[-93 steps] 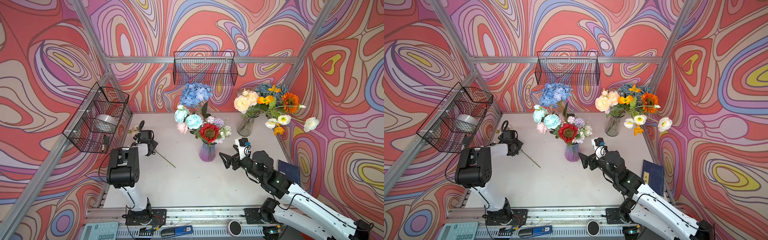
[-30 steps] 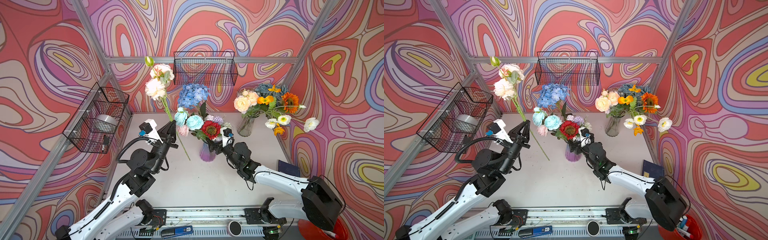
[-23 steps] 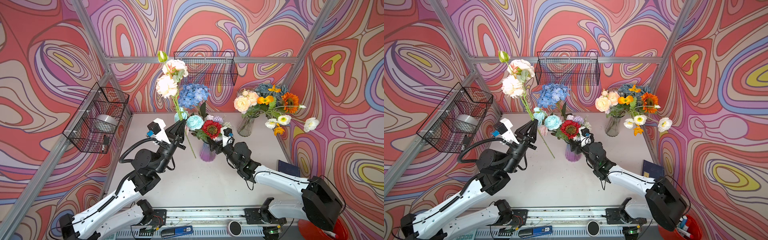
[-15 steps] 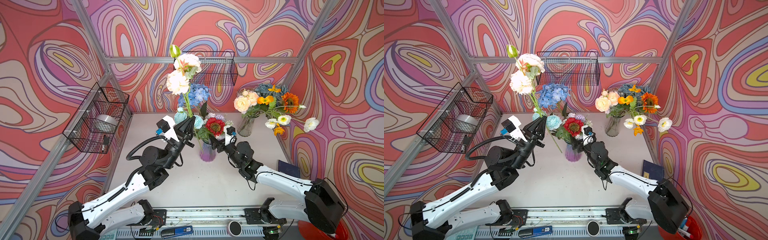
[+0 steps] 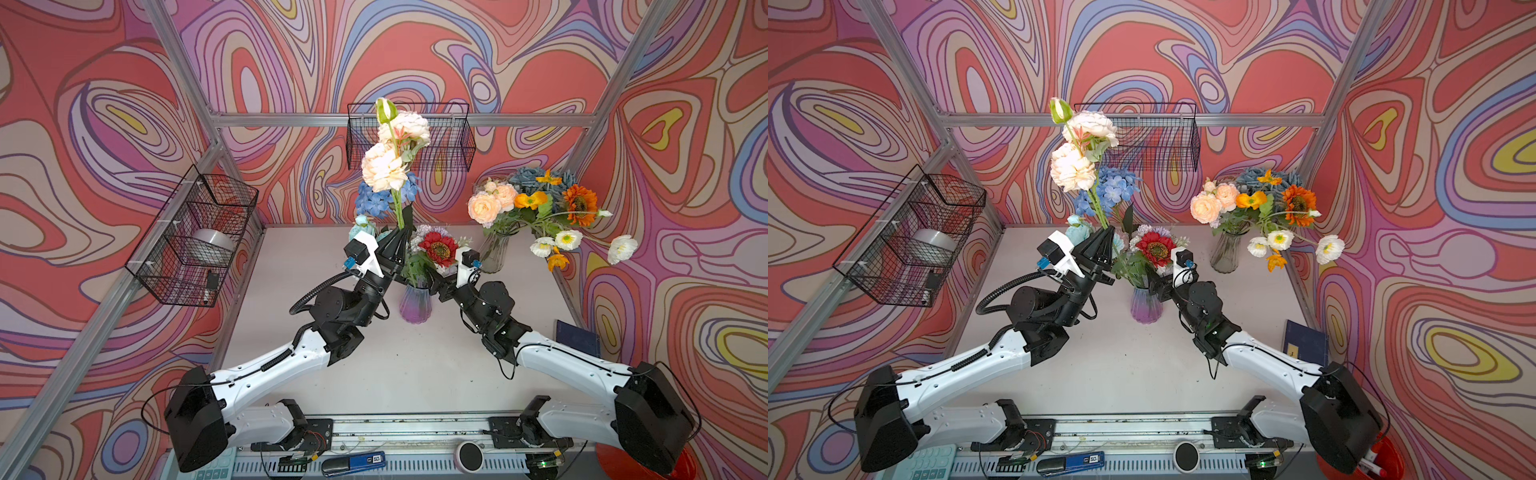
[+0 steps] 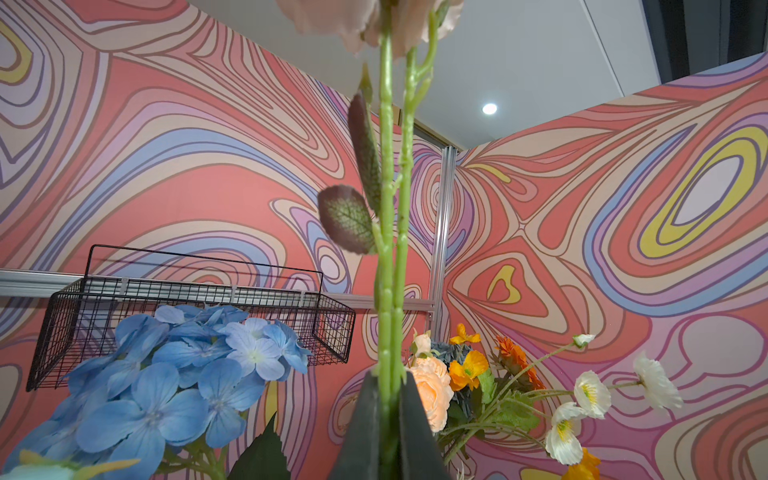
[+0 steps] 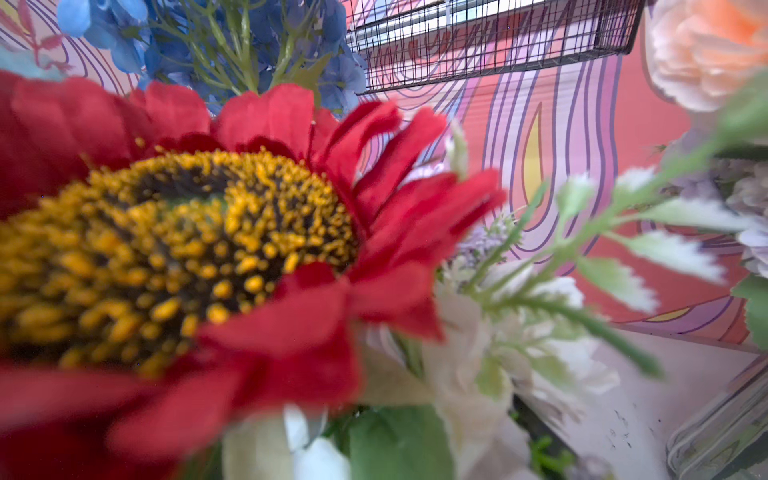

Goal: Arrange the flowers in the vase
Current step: 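Lower the rose stem into the blue-purple vase with left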

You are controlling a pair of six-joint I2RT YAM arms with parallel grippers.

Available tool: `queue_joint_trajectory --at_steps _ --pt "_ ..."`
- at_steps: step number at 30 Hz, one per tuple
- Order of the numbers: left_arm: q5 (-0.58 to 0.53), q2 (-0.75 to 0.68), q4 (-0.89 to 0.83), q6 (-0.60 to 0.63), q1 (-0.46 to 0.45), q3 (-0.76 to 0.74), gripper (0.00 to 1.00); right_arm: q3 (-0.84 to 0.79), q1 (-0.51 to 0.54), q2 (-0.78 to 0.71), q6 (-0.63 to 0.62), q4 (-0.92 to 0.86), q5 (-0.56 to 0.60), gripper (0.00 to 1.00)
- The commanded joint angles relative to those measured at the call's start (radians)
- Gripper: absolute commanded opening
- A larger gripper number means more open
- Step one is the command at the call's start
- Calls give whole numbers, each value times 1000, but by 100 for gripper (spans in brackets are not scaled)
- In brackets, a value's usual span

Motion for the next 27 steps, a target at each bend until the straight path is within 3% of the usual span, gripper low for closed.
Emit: queue_joint_trajectory --at_steps 1,12,27 --pt "-3 26 158 63 -8 42 0 -14 -8 -19 21 13 -9 86" --pt "-4 121 222 182 -14 30 0 -19 -13 -17 24 10 -17 86" --pt "-101 234 281 165 -41 -73 0 -22 -25 -8 28 8 -23 86"
